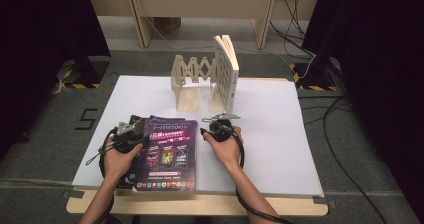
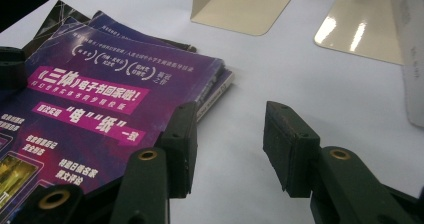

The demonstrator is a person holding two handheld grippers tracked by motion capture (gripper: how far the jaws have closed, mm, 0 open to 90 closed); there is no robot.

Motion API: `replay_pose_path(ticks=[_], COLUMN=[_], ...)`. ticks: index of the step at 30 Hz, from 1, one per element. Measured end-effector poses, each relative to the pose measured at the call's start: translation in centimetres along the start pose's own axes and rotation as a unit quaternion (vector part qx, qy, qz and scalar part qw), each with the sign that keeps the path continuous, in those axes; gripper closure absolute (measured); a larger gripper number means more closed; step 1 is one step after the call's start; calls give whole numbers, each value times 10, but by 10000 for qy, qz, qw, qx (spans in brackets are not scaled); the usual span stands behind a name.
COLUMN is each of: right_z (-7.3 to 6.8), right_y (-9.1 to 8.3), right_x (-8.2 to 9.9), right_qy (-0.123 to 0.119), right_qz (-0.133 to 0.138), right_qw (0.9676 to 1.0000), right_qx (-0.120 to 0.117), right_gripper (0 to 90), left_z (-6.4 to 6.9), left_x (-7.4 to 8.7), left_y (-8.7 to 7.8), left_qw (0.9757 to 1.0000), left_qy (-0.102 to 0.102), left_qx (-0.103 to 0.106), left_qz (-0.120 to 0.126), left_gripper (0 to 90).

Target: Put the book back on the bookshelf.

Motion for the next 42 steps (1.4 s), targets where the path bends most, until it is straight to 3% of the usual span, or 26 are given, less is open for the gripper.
replay_pose_path(ticks=[6,17,32,42], right_z=[-2,-3,-1,2], right_y=[6,20,32,39], right_x=[-2,-6,-12,-16], right_qy=[13,133,404,629], right_qz=[-88,-380,-415,-490], right_qw=[9999,9988,9972,9940], right_qx=[-59,-272,-482,-752], right_gripper=[572,545,483,458], left_z=[11,17,16,16], left_x=[0,0,-1,-1], left_y=[3,2,3,3], left_qw=[9997,9995,9995,9994], left_qy=[218,272,233,257], left_qx=[71,139,158,159], left_qz=[-42,-94,-142,-165], left_gripper=[663,662,660,659])
Point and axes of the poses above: each handheld gripper's, and its own axes: y roughly forward along the jaws, x roughly out of its underside, z roughly to its right, the point moved 5 cm from there along y, roughly forward along the jaws, and after that the axes turned 10 degrees about -z, right-handed, at the moved point
